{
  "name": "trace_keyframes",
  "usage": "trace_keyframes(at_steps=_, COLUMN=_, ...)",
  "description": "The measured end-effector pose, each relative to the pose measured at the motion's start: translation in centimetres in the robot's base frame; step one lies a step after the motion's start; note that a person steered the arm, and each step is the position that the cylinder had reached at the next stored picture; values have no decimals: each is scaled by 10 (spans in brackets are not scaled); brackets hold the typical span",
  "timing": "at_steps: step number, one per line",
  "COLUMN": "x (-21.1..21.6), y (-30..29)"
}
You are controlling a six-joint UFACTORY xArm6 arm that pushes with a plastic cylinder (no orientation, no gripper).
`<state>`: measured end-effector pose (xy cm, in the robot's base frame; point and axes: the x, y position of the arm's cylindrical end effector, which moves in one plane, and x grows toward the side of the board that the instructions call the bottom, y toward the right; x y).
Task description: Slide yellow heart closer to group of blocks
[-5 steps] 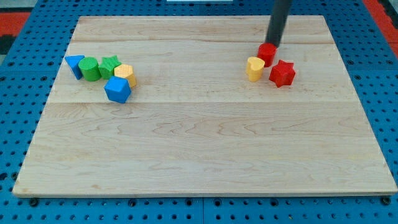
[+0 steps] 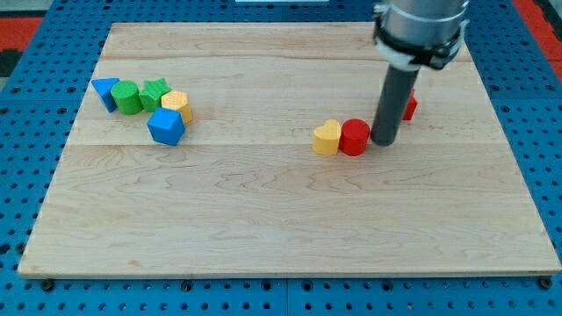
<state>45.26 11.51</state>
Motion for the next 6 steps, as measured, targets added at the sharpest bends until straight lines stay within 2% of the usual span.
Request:
trace_keyframes(at_steps=1, x=12, y=-30)
trace_keyframes(at_steps=2, x=-1, y=-75)
trace_keyframes(at_steps=4, x=-24, y=-43)
trace_keyframes(at_steps=6, x=-24, y=-131)
